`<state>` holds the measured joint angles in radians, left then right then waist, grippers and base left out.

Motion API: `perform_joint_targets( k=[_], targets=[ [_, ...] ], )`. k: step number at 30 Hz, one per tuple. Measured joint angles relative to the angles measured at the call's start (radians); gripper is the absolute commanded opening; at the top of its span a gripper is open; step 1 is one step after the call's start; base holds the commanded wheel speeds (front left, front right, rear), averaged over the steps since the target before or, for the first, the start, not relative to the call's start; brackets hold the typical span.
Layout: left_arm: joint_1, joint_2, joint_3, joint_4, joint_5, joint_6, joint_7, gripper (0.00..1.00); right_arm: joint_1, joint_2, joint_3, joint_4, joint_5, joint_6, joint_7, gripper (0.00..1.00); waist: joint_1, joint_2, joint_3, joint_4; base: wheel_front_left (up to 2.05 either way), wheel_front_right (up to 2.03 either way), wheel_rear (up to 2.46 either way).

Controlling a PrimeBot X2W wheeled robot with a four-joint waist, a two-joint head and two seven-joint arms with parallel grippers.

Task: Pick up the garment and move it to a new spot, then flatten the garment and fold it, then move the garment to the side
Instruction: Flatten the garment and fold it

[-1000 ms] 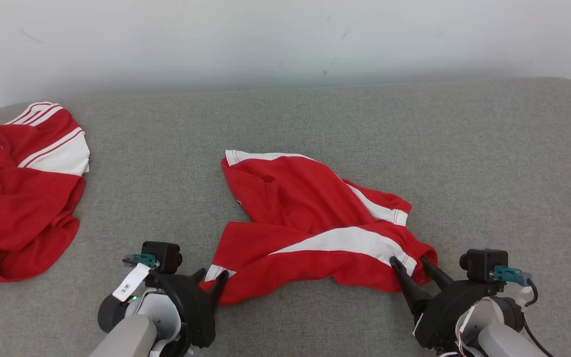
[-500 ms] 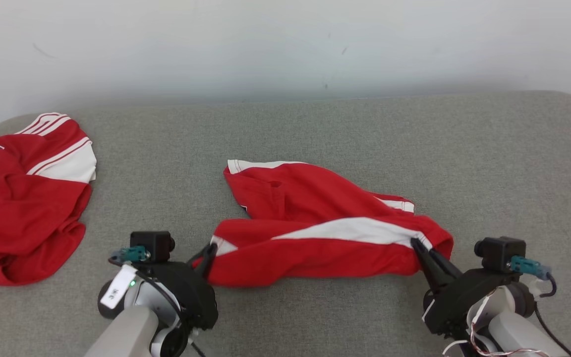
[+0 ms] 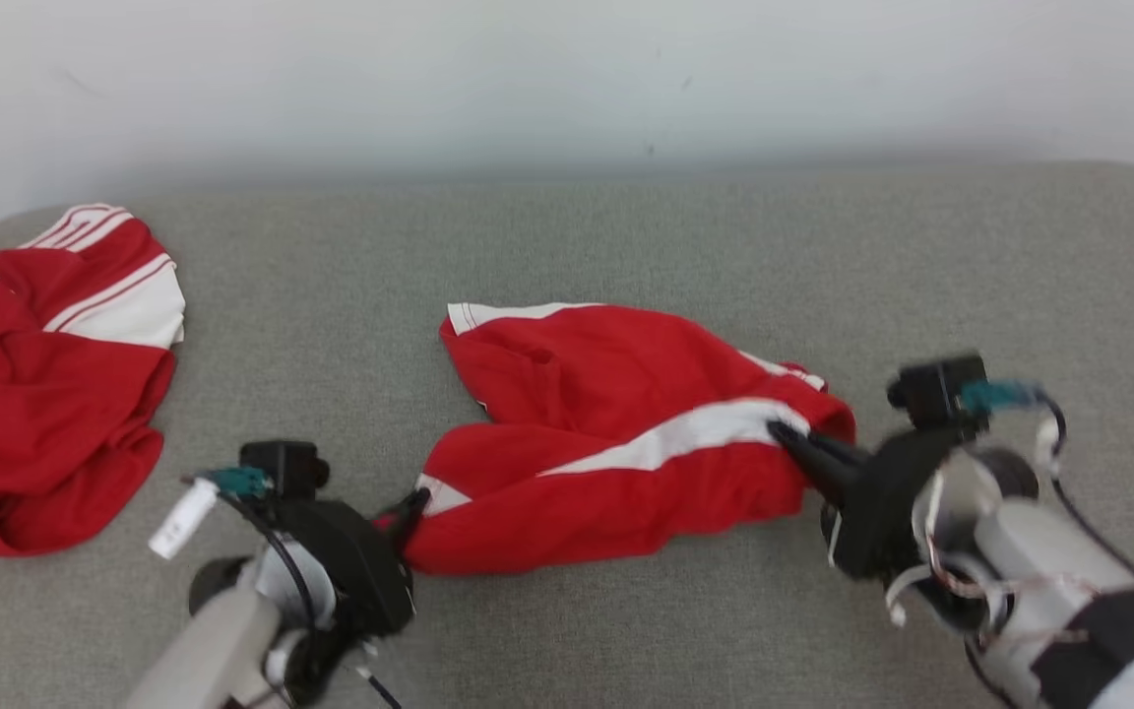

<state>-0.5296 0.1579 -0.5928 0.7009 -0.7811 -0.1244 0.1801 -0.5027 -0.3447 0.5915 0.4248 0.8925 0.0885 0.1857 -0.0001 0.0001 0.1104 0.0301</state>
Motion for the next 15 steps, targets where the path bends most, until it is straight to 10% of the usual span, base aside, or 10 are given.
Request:
perform_joint_targets(
  k=[8,11,15],
  targets=[
    [-0.422,0.029,0.211,0.023,-0.143,0.008,0.094,0.0,-0.508,0.043,-0.003,0.141,-0.021,-0.029,0.243,0.0,0.0004,0.0001,0.093,-0.011,0.0,0.0,0.0],
    [-0.644,0.027,0.305,-0.032,-0.13,0.051,-0.029,0.0,-0.759,0.053,-0.092,0.15,-0.098,-0.072,0.127,0.0,0.0005,0.0001,0.134,-0.014,0.0,0.0,0.0],
    [-0.707,0.012,0.29,-0.129,-0.097,0.022,-0.11,0.0,-0.875,0.062,-0.124,0.091,-0.127,-0.041,-0.026,0.0,-0.0001,-0.0003,0.189,-0.012,0.0,0.0,0.0]
  ],
)
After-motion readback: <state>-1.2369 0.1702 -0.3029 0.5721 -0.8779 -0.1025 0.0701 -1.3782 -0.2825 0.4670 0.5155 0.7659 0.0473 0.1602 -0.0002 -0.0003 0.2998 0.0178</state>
